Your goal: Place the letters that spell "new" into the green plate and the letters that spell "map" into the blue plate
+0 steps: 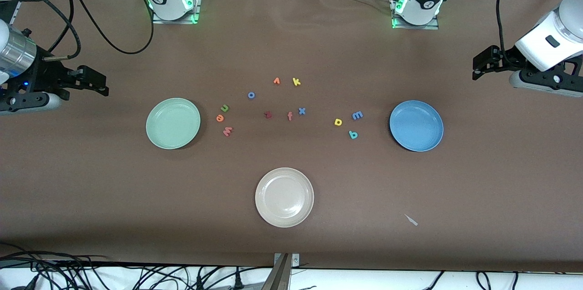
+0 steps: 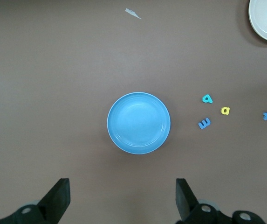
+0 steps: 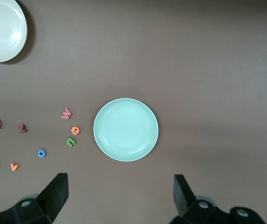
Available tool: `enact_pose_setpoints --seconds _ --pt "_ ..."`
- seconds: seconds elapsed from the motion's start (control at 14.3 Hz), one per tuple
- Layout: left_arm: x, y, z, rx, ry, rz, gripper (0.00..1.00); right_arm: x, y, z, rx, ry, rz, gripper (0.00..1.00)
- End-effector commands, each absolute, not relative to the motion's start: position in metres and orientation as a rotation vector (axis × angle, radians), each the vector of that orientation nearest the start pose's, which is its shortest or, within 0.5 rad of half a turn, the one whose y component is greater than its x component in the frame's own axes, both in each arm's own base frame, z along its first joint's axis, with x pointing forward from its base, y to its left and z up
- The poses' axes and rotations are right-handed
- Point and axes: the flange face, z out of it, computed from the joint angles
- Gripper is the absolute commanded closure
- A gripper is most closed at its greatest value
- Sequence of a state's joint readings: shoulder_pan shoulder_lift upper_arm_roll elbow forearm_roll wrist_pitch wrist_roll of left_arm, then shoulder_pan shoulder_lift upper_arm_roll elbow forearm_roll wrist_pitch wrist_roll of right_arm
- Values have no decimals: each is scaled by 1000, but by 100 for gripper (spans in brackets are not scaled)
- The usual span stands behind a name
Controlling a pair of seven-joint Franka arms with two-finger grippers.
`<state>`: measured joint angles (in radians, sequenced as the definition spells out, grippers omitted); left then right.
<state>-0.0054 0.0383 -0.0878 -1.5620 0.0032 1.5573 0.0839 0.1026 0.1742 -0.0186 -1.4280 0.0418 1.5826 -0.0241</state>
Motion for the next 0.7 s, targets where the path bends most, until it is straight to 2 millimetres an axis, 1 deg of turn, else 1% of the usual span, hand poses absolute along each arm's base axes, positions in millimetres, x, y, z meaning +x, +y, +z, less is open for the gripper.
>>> enact_pose_setpoints --seconds 0.0,0.28,0.35,0.42,0.63 --pt "560 -52 614 -3111 289 69 0 607 58 594 -3080 -145 15 0" --pt "560 -52 615 -3111 291 67 0 605 55 595 -3082 -141 22 0" --pt "560 -53 615 -3111 292 67 0 607 53 595 -3084 -136 14 0" --pt "560 -53 615 -3111 292 67 0 608 47 595 -3085 -119 9 0" --pt "560 -55 614 -3113 299 69 0 606 44 595 -3084 -110 28 0"
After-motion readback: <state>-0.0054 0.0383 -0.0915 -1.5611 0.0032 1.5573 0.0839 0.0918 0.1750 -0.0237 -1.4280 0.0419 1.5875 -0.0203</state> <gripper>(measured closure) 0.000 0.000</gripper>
